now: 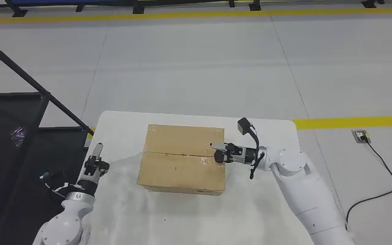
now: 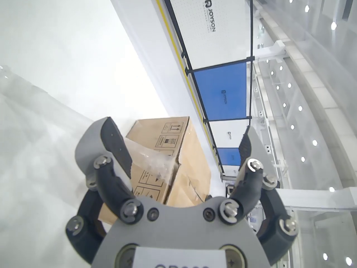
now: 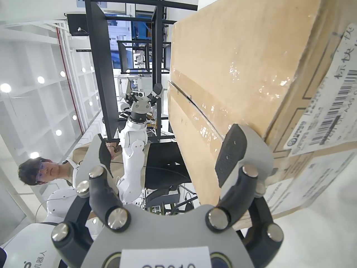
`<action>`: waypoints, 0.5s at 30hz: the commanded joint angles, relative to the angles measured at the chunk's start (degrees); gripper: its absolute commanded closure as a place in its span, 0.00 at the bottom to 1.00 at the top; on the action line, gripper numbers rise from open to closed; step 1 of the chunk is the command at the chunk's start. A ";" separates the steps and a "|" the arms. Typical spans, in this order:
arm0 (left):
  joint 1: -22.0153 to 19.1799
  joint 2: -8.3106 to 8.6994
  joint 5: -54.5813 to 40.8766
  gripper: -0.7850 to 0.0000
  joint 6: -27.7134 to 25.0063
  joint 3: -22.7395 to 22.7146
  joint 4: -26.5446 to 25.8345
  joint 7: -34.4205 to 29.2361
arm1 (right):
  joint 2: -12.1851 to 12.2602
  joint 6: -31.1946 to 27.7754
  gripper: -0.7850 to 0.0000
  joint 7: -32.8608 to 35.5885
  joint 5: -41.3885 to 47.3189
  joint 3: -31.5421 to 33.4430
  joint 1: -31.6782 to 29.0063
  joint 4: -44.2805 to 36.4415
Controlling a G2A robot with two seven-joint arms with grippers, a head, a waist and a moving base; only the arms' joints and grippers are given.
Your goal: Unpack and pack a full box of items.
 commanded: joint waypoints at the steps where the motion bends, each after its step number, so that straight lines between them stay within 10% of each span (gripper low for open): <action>1: -0.03 0.01 0.07 0.00 -0.08 0.02 -0.03 -0.36 | 0.02 0.10 0.00 0.05 0.09 -0.23 0.18 -0.12; 15: -4.01 -0.19 -0.26 0.00 5.55 5.14 10.75 -9.74 | 0.11 0.67 0.00 -0.67 -0.21 -1.99 1.03 -1.99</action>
